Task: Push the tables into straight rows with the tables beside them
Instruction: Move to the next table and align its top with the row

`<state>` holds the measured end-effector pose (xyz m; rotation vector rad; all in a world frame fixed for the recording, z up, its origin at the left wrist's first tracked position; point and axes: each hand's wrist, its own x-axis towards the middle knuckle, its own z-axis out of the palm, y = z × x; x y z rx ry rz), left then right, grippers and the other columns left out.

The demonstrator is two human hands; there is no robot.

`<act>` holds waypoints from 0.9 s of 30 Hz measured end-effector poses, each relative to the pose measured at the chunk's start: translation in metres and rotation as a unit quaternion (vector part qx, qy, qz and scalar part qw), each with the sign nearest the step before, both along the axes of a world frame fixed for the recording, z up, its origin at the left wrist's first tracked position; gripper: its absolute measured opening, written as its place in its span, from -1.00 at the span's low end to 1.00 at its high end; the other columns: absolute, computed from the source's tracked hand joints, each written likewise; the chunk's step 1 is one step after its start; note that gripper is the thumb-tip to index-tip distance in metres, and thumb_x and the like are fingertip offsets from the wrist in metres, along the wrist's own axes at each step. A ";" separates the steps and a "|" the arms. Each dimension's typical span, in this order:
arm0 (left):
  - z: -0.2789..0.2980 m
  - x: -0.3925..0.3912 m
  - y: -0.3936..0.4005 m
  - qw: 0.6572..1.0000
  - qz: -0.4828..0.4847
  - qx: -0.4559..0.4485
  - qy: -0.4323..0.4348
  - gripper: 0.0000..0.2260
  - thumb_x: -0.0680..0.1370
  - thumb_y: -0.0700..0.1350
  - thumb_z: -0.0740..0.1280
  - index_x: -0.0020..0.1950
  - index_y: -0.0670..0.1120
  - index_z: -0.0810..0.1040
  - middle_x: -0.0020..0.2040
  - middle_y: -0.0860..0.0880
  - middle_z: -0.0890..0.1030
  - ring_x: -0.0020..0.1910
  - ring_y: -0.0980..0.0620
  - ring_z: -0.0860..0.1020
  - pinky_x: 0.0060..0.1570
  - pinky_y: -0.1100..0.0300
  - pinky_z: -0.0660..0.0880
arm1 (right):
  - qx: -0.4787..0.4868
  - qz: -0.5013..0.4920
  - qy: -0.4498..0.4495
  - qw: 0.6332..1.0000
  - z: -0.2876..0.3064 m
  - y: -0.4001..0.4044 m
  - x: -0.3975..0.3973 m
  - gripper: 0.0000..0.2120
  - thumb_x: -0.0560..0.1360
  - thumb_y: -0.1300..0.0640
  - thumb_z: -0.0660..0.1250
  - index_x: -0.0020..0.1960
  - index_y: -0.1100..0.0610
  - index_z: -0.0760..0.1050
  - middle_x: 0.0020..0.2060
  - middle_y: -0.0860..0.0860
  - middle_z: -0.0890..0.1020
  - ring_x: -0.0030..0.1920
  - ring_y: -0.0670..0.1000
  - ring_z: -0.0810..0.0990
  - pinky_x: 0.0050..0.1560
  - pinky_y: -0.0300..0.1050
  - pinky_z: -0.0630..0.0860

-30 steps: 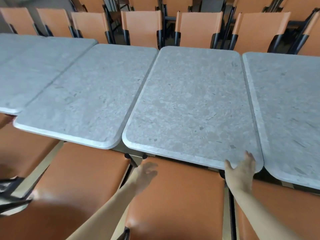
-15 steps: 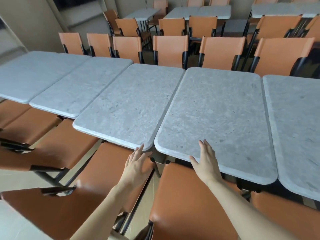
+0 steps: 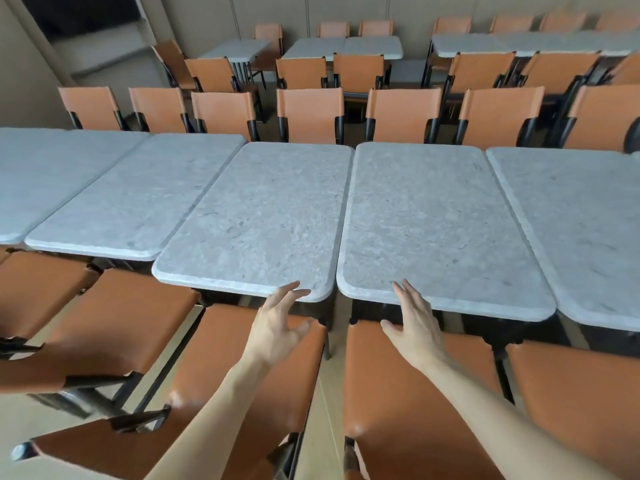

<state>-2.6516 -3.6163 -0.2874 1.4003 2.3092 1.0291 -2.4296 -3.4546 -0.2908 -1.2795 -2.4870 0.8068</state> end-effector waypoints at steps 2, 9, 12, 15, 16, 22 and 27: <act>0.004 -0.020 -0.010 1.000 -0.013 0.010 0.018 -0.57 0.48 -0.05 0.51 0.34 0.08 0.56 0.44 0.11 0.45 0.39 0.03 0.46 0.29 0.03 0.49 | -0.002 -0.012 0.002 1.000 0.007 -0.022 -0.016 -0.29 0.59 0.03 0.37 0.64 0.04 0.11 0.65 -0.02 0.08 0.62 0.05 0.09 0.55 0.11 0.22; 0.026 -0.043 -0.046 0.999 -0.036 0.025 0.020 -0.56 0.49 -0.01 0.50 0.35 0.13 0.52 0.46 0.14 0.40 0.00 0.02 0.60 0.00 0.09 0.55 | -0.001 -0.014 0.020 1.000 0.045 -0.087 -0.036 -0.35 0.62 0.03 0.32 0.62 0.00 0.13 0.65 -0.09 0.03 0.62 0.01 0.07 0.55 0.12 0.22; 0.035 -0.039 -0.055 0.998 -0.047 0.037 0.017 -0.55 0.50 -0.04 0.49 0.38 0.10 0.50 0.46 0.11 0.40 -0.16 -0.07 0.57 -0.04 0.12 0.53 | -0.001 -0.016 0.017 1.000 0.061 -0.108 -0.029 -0.39 0.63 0.02 0.30 0.62 -0.02 0.15 0.64 -0.12 0.04 0.61 -0.02 0.09 0.54 0.12 0.23; 0.047 -0.032 -0.069 0.996 -0.062 0.058 0.022 -0.52 0.52 -0.05 0.47 0.42 0.05 0.46 0.45 0.09 0.40 0.17 -0.11 0.56 0.06 0.05 0.55 | 0.016 -0.014 0.016 1.000 0.077 -0.128 -0.018 -0.40 0.65 0.01 0.29 0.62 -0.03 0.15 0.64 -0.12 0.07 0.61 -0.03 0.11 0.54 0.02 0.22; 0.052 -0.029 -0.074 0.996 -0.064 0.060 0.023 -0.51 0.53 -0.05 0.47 0.44 0.05 0.45 0.45 0.10 0.40 0.27 -0.06 0.52 0.11 0.03 0.55 | 0.021 -0.017 0.018 0.999 0.083 -0.135 -0.014 -0.40 0.65 0.01 0.29 0.62 -0.03 0.15 0.63 -0.12 0.08 0.61 -0.04 0.12 0.52 -0.02 0.21; 0.088 -0.008 -0.115 0.994 -0.086 0.070 0.016 -0.51 0.54 -0.05 0.45 0.45 0.07 0.41 0.44 0.13 0.40 0.40 0.01 0.42 0.29 0.06 0.45 | 0.034 -0.027 0.066 0.997 0.125 -0.185 0.014 -0.41 0.66 0.03 0.27 0.62 -0.05 0.13 0.63 -0.13 0.10 0.60 -0.08 0.10 0.52 -0.10 0.17; 0.111 0.006 -0.163 0.992 -0.090 0.086 0.031 -0.51 0.54 -0.04 0.45 0.45 0.06 0.41 0.43 0.11 0.41 0.40 0.02 0.42 0.30 0.00 0.46 | 0.057 -0.037 0.107 0.992 0.149 -0.241 0.033 -0.41 0.66 0.06 0.28 0.62 -0.02 0.14 0.61 -0.12 0.15 0.60 -0.09 0.13 0.48 -0.16 0.17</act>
